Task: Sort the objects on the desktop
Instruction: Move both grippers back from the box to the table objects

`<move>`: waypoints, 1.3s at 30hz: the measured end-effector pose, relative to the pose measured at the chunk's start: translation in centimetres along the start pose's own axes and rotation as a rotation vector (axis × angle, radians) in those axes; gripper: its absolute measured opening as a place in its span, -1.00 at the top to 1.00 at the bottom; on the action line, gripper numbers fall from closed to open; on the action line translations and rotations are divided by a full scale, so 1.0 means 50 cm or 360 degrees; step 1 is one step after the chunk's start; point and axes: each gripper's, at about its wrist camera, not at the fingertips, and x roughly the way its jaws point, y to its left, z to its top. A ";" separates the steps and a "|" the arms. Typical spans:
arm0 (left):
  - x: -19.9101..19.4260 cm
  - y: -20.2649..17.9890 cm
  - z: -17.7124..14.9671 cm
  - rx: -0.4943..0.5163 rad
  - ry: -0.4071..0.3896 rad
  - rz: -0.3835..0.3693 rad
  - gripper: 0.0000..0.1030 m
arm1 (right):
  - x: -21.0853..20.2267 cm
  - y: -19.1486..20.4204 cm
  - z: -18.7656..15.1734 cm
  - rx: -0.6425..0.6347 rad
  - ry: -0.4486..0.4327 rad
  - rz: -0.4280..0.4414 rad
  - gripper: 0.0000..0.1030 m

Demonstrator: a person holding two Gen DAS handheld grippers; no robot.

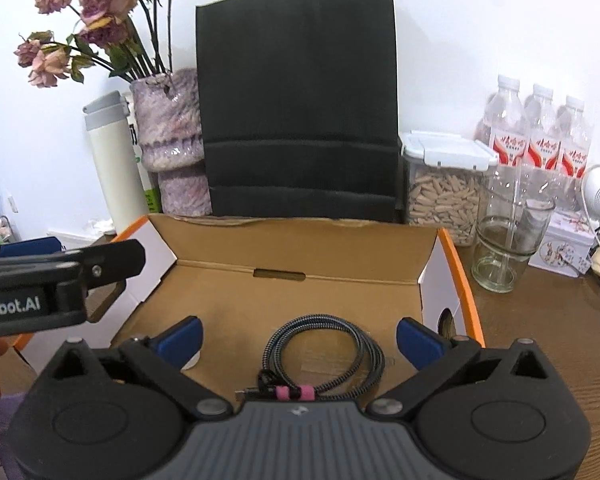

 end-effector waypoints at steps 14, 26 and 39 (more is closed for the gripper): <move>-0.150 0.018 -0.007 0.0013 -0.0182 -0.0058 -1.00 | -0.126 0.017 -0.036 -0.0056 -0.0177 -0.0030 -1.00; -0.314 0.040 -0.087 0.0080 -0.0232 -0.0096 -1.00 | -0.289 0.047 -0.141 -0.0094 -0.0256 -0.0079 -1.00; -0.421 0.081 -0.243 0.0084 0.0019 -0.0113 -1.00 | -0.425 0.069 -0.314 -0.0073 -0.0148 -0.0112 -1.00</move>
